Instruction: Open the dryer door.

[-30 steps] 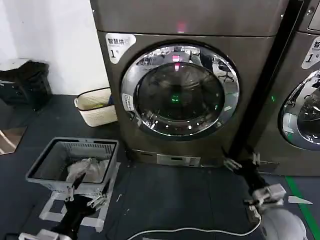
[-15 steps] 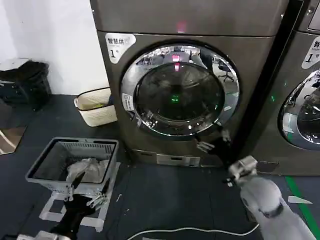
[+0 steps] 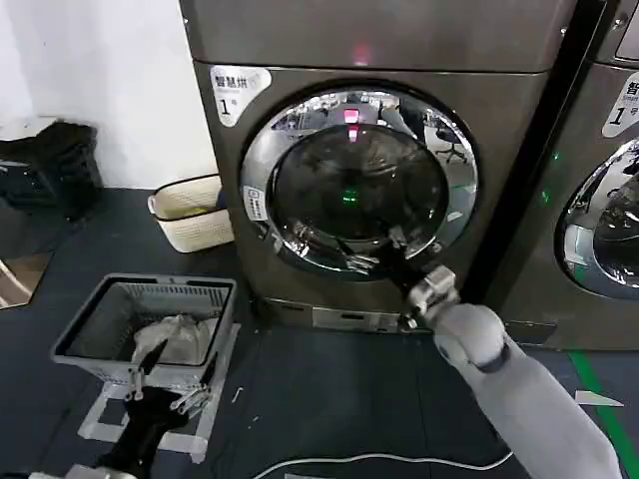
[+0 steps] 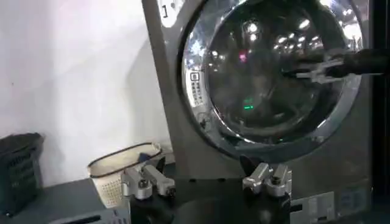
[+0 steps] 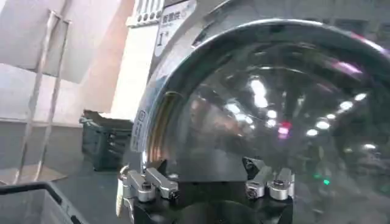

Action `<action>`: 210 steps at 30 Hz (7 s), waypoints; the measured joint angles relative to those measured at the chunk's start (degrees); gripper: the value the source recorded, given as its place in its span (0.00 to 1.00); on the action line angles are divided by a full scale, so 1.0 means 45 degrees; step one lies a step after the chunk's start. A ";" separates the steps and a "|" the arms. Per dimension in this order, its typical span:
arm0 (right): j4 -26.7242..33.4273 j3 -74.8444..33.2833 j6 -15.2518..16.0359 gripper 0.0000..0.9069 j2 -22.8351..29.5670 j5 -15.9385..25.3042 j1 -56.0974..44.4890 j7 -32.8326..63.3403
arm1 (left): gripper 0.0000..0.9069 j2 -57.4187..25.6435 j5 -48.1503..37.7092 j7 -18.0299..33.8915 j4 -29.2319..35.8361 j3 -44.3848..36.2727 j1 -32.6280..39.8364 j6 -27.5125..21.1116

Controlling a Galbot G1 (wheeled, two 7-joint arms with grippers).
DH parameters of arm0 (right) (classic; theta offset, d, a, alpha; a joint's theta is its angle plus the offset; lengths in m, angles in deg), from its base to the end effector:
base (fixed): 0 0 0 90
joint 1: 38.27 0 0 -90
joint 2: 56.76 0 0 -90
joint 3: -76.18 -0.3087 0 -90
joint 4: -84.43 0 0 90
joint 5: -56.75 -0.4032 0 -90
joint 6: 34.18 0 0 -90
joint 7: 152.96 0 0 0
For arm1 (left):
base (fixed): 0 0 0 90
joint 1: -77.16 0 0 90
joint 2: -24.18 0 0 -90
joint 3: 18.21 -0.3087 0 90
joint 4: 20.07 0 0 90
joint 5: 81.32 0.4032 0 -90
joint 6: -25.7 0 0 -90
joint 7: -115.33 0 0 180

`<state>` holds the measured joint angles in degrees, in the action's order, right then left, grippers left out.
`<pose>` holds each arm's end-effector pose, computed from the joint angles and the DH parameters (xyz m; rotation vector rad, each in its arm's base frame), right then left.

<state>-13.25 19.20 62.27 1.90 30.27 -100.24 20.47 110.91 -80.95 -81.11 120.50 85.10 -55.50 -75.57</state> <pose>0.4512 0.0534 -0.1346 -0.9335 2.7842 -0.3231 0.1874 0.0587 -0.1644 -0.2241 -3.0391 -0.2935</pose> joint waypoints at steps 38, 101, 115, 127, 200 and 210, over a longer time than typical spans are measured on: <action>0.4350 0.2715 -0.0411 1.00 0.3203 0.0200 0.3580 -0.0941 | 1.00 0.0148 0.0019 -0.0028 0.0249 0.0010 -0.0121 0.0022; 0.4686 0.3405 -0.1929 1.00 0.1805 -0.3571 0.3987 -1.0728 | 1.00 -0.1199 -0.2970 -0.0615 -0.0646 0.1501 0.0887 -0.0426; 0.2135 0.2814 -0.1499 1.00 -0.0082 -0.4435 0.3139 -1.4043 | 1.00 -0.3674 -0.5712 -0.1929 -0.2316 0.3036 0.2570 -0.0082; 0.1813 0.2105 -0.1758 1.00 -0.1169 -0.5180 0.2413 -1.6674 | 1.00 -0.6118 -0.6809 -0.1992 -0.3829 0.2074 0.4397 -0.0536; -0.2038 -2.4222 -0.5812 1.00 0.5214 -0.0800 -1.7132 -0.5021 | 1.00 -0.4543 -0.6071 -0.3454 -0.8710 -1.1593 1.5614 0.0489; -0.1745 -2.6243 -0.2594 1.00 0.7073 0.1529 -1.6562 0.0740 | 1.00 -0.2456 -0.5462 -0.2917 -1.0125 -1.2734 1.6313 0.0665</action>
<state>-21.10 -98.89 50.59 33.73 37.15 -174.76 23.80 99.86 -105.53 -94.24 74.94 27.80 17.91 -72.58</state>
